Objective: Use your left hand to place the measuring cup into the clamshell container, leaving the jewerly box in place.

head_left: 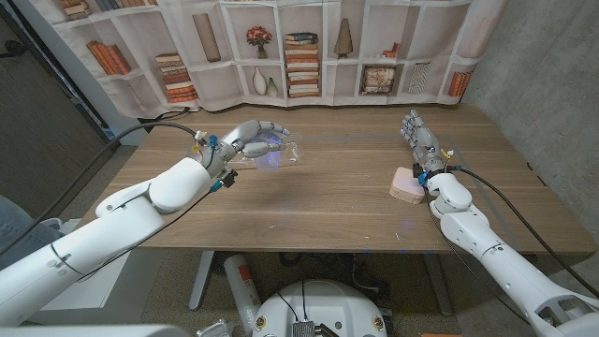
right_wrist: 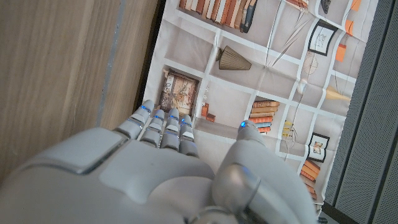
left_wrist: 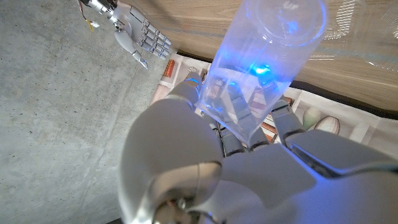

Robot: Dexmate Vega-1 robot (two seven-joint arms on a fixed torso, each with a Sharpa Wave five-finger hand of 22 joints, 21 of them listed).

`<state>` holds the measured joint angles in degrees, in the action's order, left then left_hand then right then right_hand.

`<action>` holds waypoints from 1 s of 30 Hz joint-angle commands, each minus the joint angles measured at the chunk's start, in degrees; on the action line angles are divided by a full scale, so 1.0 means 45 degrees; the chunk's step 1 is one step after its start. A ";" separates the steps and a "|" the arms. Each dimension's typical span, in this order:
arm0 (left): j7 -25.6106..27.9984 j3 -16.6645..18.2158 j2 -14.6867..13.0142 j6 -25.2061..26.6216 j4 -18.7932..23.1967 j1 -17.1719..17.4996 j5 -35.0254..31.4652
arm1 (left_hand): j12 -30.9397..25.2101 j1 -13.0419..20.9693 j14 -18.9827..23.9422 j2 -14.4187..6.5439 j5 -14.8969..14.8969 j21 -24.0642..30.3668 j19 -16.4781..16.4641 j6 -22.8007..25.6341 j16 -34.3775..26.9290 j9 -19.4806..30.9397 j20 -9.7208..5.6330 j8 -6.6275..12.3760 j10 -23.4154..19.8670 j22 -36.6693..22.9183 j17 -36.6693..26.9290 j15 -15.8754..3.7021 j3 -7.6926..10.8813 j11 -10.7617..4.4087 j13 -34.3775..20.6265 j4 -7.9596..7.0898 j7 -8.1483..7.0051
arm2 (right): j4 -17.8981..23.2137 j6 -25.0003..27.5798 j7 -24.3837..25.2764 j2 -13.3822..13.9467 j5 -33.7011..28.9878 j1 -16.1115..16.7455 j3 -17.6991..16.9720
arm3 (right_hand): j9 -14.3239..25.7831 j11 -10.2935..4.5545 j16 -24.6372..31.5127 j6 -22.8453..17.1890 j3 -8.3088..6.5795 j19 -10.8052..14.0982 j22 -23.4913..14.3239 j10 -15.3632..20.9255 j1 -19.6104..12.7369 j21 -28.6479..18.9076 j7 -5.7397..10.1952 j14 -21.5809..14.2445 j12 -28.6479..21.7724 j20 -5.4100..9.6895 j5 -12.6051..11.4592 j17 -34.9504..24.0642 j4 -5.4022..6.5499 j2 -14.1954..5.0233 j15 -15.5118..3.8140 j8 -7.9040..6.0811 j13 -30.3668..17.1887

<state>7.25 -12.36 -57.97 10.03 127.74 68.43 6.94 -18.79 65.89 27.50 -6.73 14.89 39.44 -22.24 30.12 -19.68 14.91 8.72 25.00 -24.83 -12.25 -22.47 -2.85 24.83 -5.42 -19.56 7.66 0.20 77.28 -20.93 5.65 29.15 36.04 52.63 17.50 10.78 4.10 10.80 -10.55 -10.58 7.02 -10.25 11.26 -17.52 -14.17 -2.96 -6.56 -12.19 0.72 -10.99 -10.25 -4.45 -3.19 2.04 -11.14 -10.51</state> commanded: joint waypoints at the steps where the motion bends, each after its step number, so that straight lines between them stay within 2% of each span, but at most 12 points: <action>1: 0.0018 -0.0289 0.0202 0.0153 -0.0567 -0.0532 0.0039 | 0.0055 0.0084 0.0127 -0.0150 0.0041 0.0072 0.0050 0.0100 0.0049 -0.0012 -0.0018 0.0092 -0.0153 0.0012 -0.0037 -0.0024 0.0106 0.0015 -0.0071 0.0020 -0.0045 | -0.0126 0.0018 -0.0012 -0.0065 -0.0018 -0.0099 0.0043 | 0.0040 0.0004 0.0003 -0.0118 -0.0027 0.0123 -0.0052 0.0077 0.0003 0.0021 -0.0016 -0.0137 -0.0054 0.0021 0.0010 -0.0054 -0.0040 -0.0138 -0.0014 -0.0049 -0.0045; 7: -0.0119 -0.0404 0.0187 0.0002 -0.0795 -0.0793 0.0106 | 0.0063 0.0075 0.0132 -0.0140 0.0041 0.0094 0.0090 0.0135 0.0061 -0.0022 -0.0023 0.0102 -0.0176 0.0014 -0.0048 -0.0036 0.0124 -0.0017 -0.0086 0.0023 -0.0053 | -0.0151 0.0015 -0.0012 -0.0080 -0.0025 -0.0122 0.0057 | 0.0040 0.0022 0.0006 -0.0113 -0.0024 0.0129 -0.0053 0.0083 0.0009 0.0039 -0.0008 -0.0150 -0.0053 0.0017 0.0011 -0.0054 -0.0043 -0.0140 0.0005 -0.0045 -0.0045; 12: -0.0184 -0.0461 0.0295 -0.0732 -0.1242 -0.0928 0.0188 | 0.0067 0.0049 0.0177 -0.0124 0.0038 0.0119 0.0122 0.0198 0.0057 -0.0031 -0.0047 0.0124 -0.0208 0.0016 -0.0059 -0.0086 0.0133 -0.0036 -0.0102 0.0017 -0.0088 | -0.0161 -0.0016 -0.0037 -0.0086 -0.0016 -0.0122 0.0057 | 0.0040 0.0032 0.0005 -0.0123 -0.0024 0.0152 -0.0054 0.0084 0.0011 0.0048 -0.0005 -0.0152 -0.0052 0.0028 0.0012 -0.0055 -0.0047 -0.0144 -0.0016 -0.0047 -0.0045; 19: -0.0257 -0.0471 0.0309 -0.1016 -0.1535 -0.1065 0.0250 | 0.0067 0.0008 0.0093 -0.0082 0.0023 0.0138 0.0249 0.0282 0.0115 -0.0068 -0.0033 0.0142 -0.0294 0.0020 -0.0077 -0.0124 0.0148 -0.0138 -0.0130 0.0015 -0.0147 | -0.0096 -0.0022 -0.0013 -0.0069 -0.0032 -0.0112 0.0049 | 0.0040 0.0033 0.0010 -0.0134 -0.0024 0.0208 -0.0054 0.0074 0.0012 0.0054 -0.0025 -0.0174 -0.0044 0.0050 0.0013 -0.0054 -0.0055 -0.0148 -0.0020 -0.0050 -0.0045; 30: -0.0251 -0.0463 0.0317 -0.0918 -0.1746 -0.1225 0.0331 | 0.0099 -0.0036 0.0077 -0.0061 -0.0002 0.0176 0.0388 0.0313 0.0147 -0.0119 -0.0044 0.0137 -0.0333 0.0024 -0.0109 -0.0141 0.0182 -0.0208 -0.0168 0.0010 -0.0254 | -0.0025 0.0064 -0.0011 -0.0059 -0.0050 -0.0116 0.0097 | 0.0040 0.0019 0.0027 -0.0141 -0.0024 0.0273 -0.0055 0.0099 0.0014 0.0072 -0.0013 -0.0238 -0.0049 0.0067 0.0014 -0.0055 -0.0066 -0.0159 -0.0032 -0.0048 -0.0045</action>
<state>6.29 -14.35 -56.66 6.27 121.28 63.80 7.98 -18.30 65.86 27.79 -6.74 14.84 39.89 -20.78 31.03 -19.25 14.36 8.77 25.46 -25.90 -11.97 -22.74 -2.56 25.14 -5.87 -20.09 7.65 -0.72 76.80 -20.88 5.57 28.83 35.94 52.15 17.77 10.78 4.10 10.81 -10.55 -10.59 7.63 -10.25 11.26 -16.76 -13.95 -2.97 -7.29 -12.19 0.92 -10.99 -10.25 -4.43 -3.95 1.94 -11.14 -10.51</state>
